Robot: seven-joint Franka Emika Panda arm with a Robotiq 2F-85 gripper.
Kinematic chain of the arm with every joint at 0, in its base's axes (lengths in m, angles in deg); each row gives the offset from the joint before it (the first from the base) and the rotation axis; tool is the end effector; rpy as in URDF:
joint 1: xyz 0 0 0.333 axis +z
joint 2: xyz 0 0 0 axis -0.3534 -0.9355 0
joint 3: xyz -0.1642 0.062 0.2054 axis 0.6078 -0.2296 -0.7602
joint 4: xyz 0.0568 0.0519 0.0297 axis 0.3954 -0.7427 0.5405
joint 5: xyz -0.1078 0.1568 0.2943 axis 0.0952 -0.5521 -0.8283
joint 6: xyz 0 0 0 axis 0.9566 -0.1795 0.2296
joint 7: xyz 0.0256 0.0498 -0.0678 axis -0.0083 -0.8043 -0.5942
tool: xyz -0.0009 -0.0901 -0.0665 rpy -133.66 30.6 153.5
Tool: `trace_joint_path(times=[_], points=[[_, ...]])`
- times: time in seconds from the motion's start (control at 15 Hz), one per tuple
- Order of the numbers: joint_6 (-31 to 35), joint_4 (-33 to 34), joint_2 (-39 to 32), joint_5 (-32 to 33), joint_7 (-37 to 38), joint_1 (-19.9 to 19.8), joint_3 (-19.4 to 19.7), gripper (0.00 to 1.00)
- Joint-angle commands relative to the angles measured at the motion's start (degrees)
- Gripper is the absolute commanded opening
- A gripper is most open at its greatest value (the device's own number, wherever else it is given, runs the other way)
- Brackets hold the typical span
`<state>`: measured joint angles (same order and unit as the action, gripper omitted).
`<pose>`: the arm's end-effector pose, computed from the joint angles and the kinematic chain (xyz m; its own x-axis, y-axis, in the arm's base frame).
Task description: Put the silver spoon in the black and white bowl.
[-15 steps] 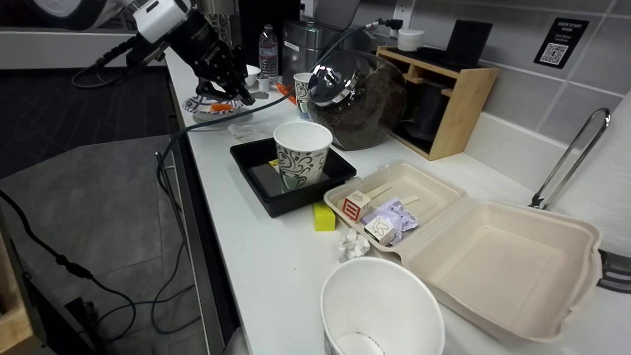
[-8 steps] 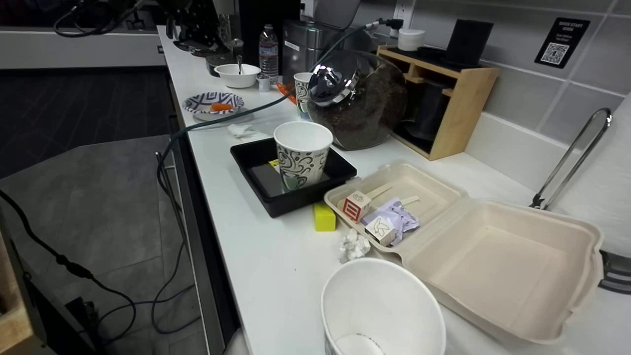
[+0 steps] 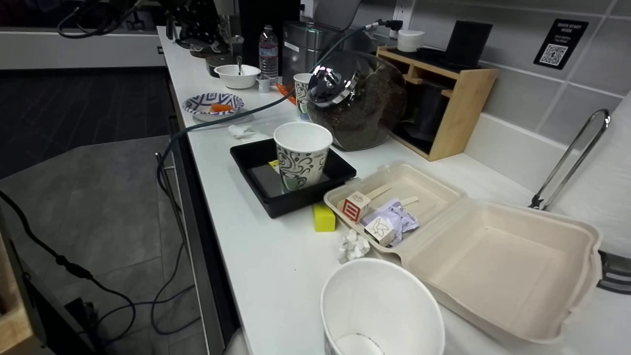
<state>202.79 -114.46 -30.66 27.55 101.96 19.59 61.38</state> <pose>0.4451 -0.0844 0.3751 0.2984 -0.8867 0.3532 -0.6872 -0.4564 -0.5652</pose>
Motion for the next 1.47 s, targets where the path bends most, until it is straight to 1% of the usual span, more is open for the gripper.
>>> trace_joint_path(times=[0.0, 0.07, 0.13, 0.2, 0.27, 0.4, 0.53, 0.6, 0.67, 0.73, 0.8, 0.87, 0.93, 1.07, 1.27, 1.4], points=[[15.68, -2.96, -3.89, -3.04, 10.3, -5.34, -11.24, 0.01], [20.51, -3.48, -5.42, -8.12, 9.03, -7.72, -15.79, 0.01], [25.39, -4.07, -6.79, -14.67, 6.17, -8.71, -19.38, 0.01], [30.24, -4.78, -8.34, -19.01, 5.47, -8.73, -21.58, 0.01], [35.18, -4.93, -10.07, -24.0, 3.99, -7.88, -23.09, 0.01], [45.11, -3.07, -15.38, -33.57, 1.29, -5.07, -24.84, 0.01], [53.91, 1.04, -20.47, -42.74, -2.79, -2.37, -26.13, 0.01], [57.09, 3.67, -23.18, -46.87, -5.3, 3.38, -21.6, 0.01], [51.28, -2.13, -16.89, -40.29, -1.0, 2.24, -20.51, 0.01], [52.42, -1.16, -18.35, -41.45, -1.72, 3.88, -19.86, 0.04], [52.42, -1.04, -18.7, -41.22, -1.62, 4.67, -19.2, 0.04], [52.43, -1.06, -18.6, -41.16, -1.64, 4.83, -18.73, 0.04], [52.41, -1.16, -18.33, -41.11, -1.66, 4.75, -18.41, 0.01], [54.01, -0.17, -21.09, -39.01, 0.45, 4.89, -16.79, 0.01], [51.65, 0.38, -23.02, -36.78, 0.76, 4.99, -14.82, 0.01], [46.38, 0.29, -23.29, -33.92, 0.41, 4.16, -13.8, 0.01]])
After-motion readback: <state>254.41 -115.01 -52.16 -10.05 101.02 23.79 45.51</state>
